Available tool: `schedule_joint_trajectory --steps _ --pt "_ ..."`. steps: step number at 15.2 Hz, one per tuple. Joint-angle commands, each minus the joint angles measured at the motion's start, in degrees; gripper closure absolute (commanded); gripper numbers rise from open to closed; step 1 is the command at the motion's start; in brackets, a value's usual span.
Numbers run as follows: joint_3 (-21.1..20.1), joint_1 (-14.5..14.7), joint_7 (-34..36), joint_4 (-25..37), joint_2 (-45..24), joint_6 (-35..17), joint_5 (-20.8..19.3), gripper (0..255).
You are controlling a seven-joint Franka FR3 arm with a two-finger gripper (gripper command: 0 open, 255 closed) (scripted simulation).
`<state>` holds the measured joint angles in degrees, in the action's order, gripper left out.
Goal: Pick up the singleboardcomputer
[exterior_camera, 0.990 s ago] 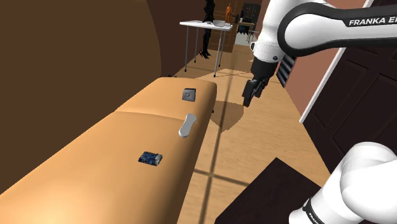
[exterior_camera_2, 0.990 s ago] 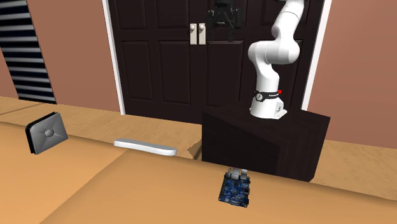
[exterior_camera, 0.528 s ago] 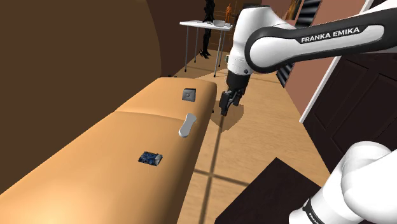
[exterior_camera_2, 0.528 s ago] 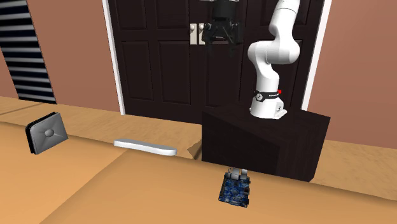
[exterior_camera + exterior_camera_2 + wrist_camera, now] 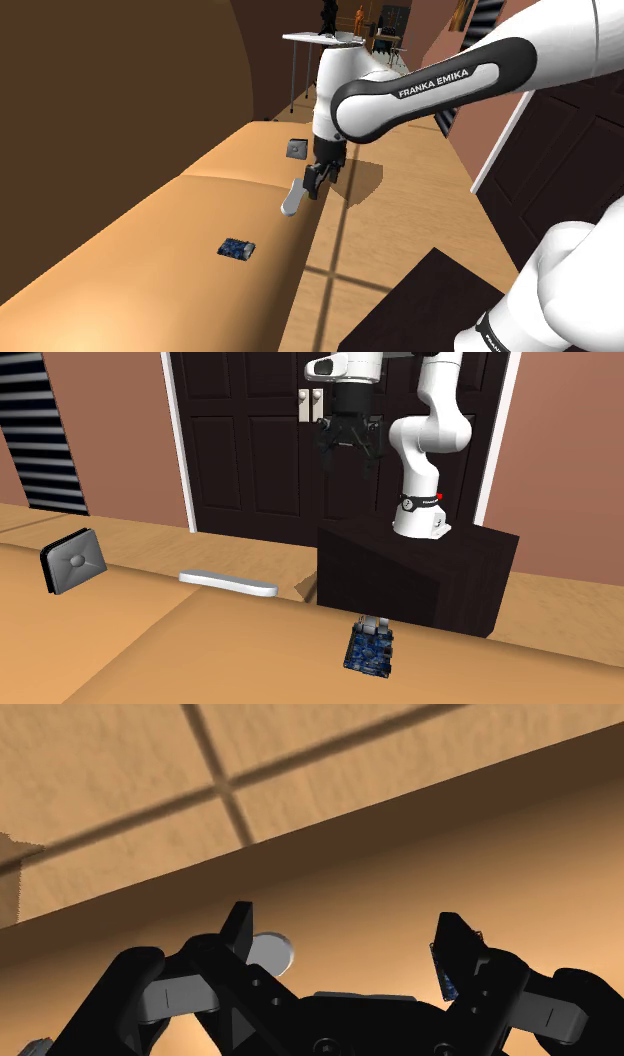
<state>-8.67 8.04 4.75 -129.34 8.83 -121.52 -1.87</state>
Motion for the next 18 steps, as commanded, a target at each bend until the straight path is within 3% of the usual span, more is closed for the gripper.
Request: schedule_joint_trajectory --steps 1,10,18 --pt "-0.96 0.65 1.13 1.79 -3.71 -1.65 -0.27 0" --pt "-3.57 4.04 5.71 14.97 -22.38 -5.67 -3.60 0" --pt "-4.08 8.66 8.45 31.35 -39.49 -5.15 -6.71 0"
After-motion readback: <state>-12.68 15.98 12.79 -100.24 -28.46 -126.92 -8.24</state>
